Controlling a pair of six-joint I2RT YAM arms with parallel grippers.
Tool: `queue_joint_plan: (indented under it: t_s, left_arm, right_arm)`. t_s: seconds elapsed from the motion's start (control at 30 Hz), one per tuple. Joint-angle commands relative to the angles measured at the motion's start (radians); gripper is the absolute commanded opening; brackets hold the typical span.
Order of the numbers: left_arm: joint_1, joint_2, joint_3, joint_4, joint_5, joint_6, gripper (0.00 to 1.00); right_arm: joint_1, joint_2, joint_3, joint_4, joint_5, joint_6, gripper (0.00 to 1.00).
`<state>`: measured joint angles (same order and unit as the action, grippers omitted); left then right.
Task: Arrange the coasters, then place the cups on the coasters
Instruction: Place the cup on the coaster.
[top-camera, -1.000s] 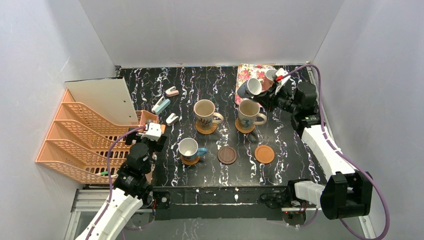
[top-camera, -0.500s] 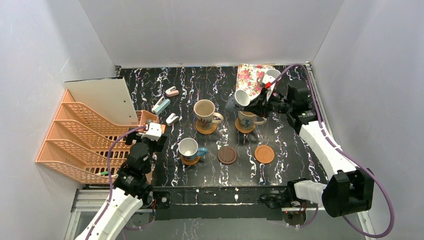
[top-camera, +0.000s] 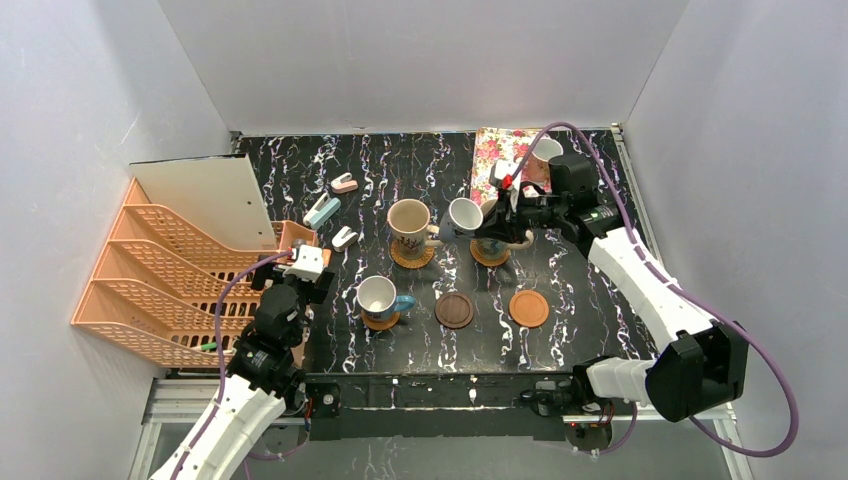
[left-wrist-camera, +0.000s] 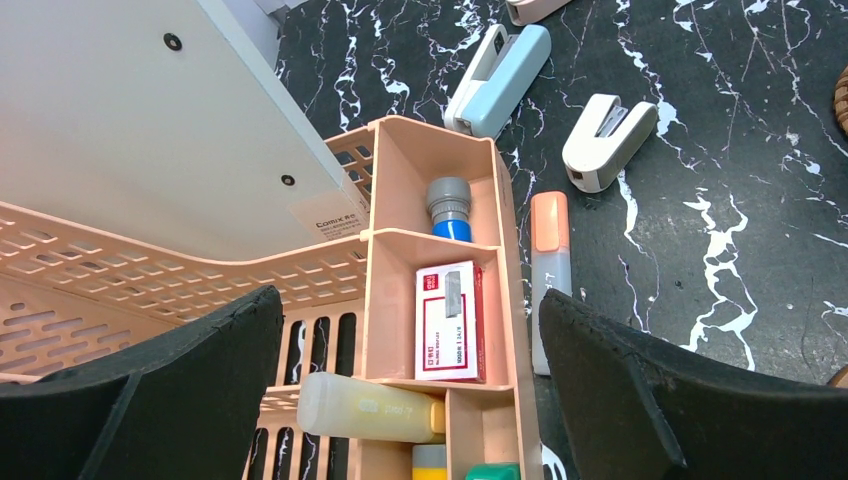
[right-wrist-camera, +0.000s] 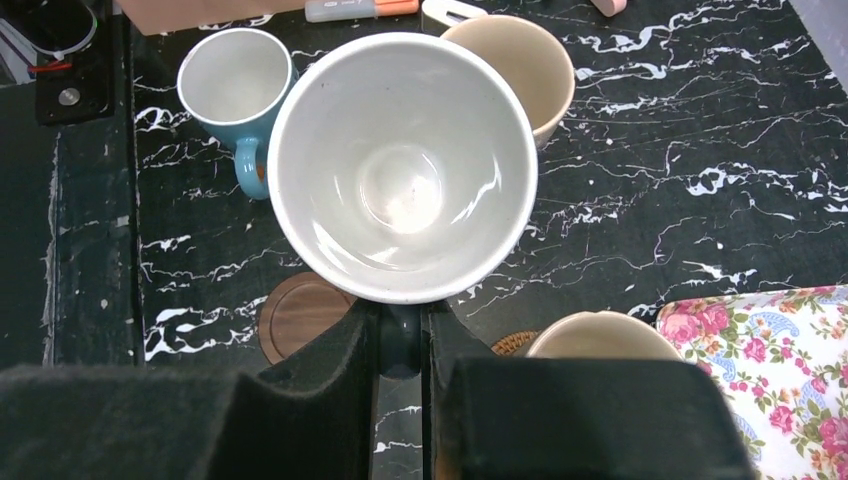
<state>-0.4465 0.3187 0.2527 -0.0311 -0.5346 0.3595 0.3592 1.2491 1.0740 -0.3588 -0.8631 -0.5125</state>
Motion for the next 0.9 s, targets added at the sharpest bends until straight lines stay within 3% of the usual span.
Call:
queue_joint_plan:
  t_s: [0.0,0.4,0.87]
  left_arm:
    - [0.005,0.009,-0.012,0.016,-0.007,0.001,0.98]
    - [0.005,0.01,-0.012,0.016,-0.01,0.001,0.98]
    - [0.005,0.008,-0.013,0.017,-0.011,0.002,0.98]
  right_arm:
    - [0.044,0.002,0.089,-0.078,0.018,-0.036,0.01]
    - [0.155,-0.057,-0.04,-0.064,0.121,-0.049,0.01]
    - [0.307,-0.1,-0.179,-0.06,0.378,-0.04,0.01]
